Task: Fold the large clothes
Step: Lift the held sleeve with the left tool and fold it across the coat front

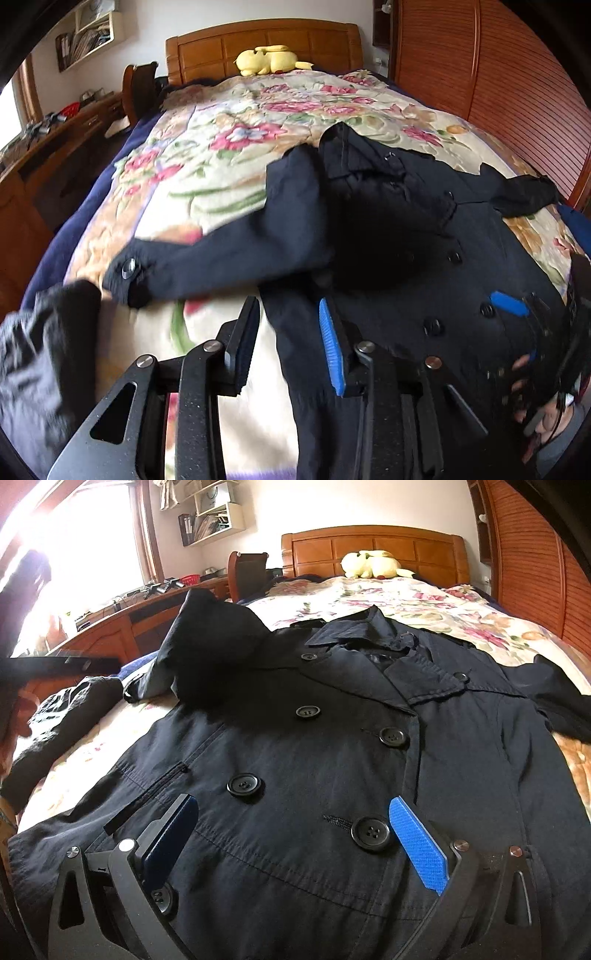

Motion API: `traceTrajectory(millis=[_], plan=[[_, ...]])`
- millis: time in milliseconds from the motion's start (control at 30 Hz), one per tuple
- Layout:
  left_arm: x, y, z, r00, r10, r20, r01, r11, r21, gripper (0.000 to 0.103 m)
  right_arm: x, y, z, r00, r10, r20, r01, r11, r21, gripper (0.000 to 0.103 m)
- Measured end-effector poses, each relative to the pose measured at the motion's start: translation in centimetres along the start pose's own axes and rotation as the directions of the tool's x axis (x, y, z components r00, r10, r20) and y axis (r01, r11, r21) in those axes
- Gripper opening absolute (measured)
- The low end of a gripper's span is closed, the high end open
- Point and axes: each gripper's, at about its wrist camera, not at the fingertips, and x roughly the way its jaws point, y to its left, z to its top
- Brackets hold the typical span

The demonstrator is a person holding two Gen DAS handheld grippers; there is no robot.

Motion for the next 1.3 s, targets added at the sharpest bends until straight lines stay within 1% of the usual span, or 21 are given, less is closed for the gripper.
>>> traceTrajectory(millis=[100,167,233,333,467,533,633,700,867,967,1100,1200,1300], plan=[[-0.3,0.8,-1.6,1.0,0.002,-0.005,-0.002,0.999,-0.035,0.035,0.2,0.0,0.0,1.0,0.004,-0.01,-0.004,1.0,-0.001,0.103],[-0.4,1.5,-2.3,1.0,0.02,0.001,-0.02,0.999,-0.041,0.035,0.2,-0.1,0.1,1.0,0.007,-0.011,-0.007,1.0,0.0,0.103],[-0.3,2.3,-2.7,0.999,0.041,0.005,-0.041,0.998,-0.047,0.035,0.2,0.0,0.1,1.0,0.007,-0.012,-0.008,1.0,-0.002,0.103],[0.4,4.4,-3.0,0.999,0.047,0.008,-0.046,0.995,-0.086,0.035,0.3,0.0,0.2,1.0,0.009,-0.014,-0.01,1.0,-0.006,0.103],[2.3,7.5,-2.5,0.996,0.089,-0.014,-0.09,0.99,-0.108,0.035,0.2,0.1,0.1,1.0,0.003,-0.006,-0.003,1.0,-0.009,0.103],[3.5,9.4,-2.1,0.995,0.093,-0.029,-0.096,0.988,-0.124,0.035,0.2,0.2,0.0,1.0,0.001,-0.008,-0.001,1.0,-0.012,0.103],[4.9,11.5,-1.2,0.99,0.135,-0.042,-0.14,0.981,-0.134,0.035,0.3,0.3,0.0,1.0,-0.002,-0.009,0.002,1.0,-0.016,0.103],[5.7,12.7,-0.7,0.988,0.149,-0.046,-0.154,0.978,-0.138,0.035,0.4,0.3,0.1,1.0,-0.003,-0.012,0.003,1.0,-0.018,0.103],[7.5,15.6,0.7,0.985,0.161,-0.057,-0.169,0.968,-0.186,0.035,0.4,0.2,0.1,1.0,-0.002,-0.013,0.002,1.0,-0.021,0.103],[9.0,16.7,1.2,0.981,0.177,-0.081,-0.19,0.962,-0.194,0.035,0.4,0.2,0.1,1.0,-0.001,-0.015,0.001,1.0,-0.021,0.103],[11.0,17.3,1.2,0.97,0.211,-0.125,-0.23,0.959,-0.167,0.035,0.4,0.2,0.1,1.0,0.0,-0.015,0.0,1.0,-0.021,0.103],[11.8,17.3,0.7,0.957,0.249,-0.147,-0.269,0.953,-0.137,0.035,0.4,0.2,0.2,1.0,0.003,-0.014,-0.004,1.0,-0.021,0.103],[12.5,17.5,0.1,0.947,0.268,-0.179,-0.292,0.947,-0.13,0.035,0.4,0.1,0.2,1.0,0.003,-0.014,-0.003,1.0,-0.022,0.103]])
